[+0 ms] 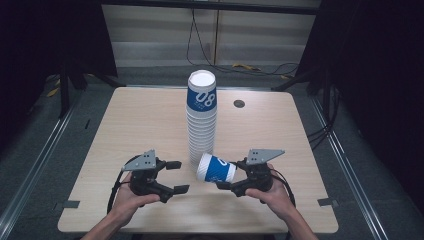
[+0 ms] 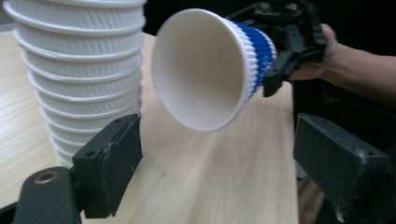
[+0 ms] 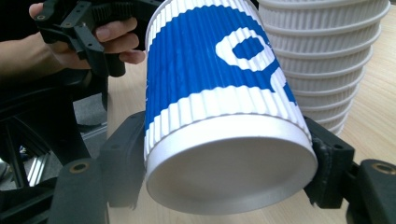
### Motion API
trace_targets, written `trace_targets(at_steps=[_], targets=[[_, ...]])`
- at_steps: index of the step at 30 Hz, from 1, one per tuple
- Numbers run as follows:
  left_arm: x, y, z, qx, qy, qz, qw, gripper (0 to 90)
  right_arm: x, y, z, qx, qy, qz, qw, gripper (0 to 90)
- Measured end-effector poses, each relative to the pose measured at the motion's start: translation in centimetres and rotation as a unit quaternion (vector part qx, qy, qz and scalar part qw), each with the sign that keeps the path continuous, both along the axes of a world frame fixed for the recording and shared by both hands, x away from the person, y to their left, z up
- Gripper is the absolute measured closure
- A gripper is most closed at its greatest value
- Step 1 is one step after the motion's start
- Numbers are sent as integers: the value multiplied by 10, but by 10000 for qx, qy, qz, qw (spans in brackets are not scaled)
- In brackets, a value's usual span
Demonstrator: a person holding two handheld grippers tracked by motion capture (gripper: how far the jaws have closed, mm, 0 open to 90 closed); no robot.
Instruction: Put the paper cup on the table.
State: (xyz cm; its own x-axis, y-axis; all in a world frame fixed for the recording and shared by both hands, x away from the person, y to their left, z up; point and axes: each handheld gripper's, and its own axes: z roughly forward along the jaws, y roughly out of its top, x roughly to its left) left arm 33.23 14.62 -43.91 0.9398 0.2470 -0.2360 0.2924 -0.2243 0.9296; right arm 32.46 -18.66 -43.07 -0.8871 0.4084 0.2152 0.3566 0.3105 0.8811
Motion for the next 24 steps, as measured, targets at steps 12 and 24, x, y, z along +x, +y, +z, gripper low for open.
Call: trace_targets(at_steps=[12, 24], targets=[[-1, 1, 3, -141, -6, 27, 9999, 169, 0, 7, -1, 396, -47, 169, 9991, 276], [0, -8, 11, -165, 41, -112, 9998, 156, -5, 16, -10, 450, -312, 412, 9977, 276]])
